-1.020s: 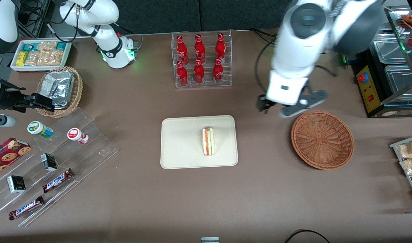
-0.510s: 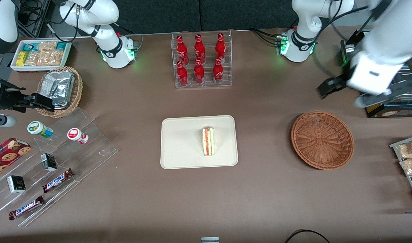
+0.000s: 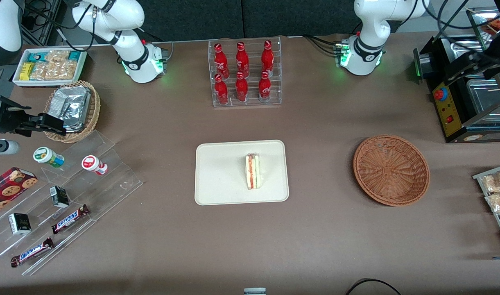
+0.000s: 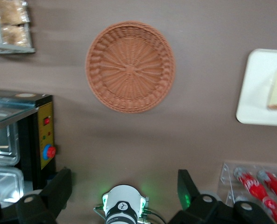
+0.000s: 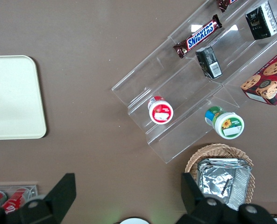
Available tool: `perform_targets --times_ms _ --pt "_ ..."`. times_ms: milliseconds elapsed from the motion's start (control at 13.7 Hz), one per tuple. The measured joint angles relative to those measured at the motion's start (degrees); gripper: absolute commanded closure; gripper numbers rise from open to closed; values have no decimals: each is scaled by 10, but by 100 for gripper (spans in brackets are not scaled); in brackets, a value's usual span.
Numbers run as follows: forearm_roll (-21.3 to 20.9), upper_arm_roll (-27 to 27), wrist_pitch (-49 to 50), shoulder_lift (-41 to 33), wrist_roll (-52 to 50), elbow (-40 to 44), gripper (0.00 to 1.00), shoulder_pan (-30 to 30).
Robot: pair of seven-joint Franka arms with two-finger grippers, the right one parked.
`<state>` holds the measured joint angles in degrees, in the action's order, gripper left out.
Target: Place sandwich from basket to tray
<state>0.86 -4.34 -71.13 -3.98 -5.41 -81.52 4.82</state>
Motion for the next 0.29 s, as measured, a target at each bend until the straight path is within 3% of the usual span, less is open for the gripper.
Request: perform_targets --times_ms 291 --pt "7 -12 0 -4 29 -4 0 -2"
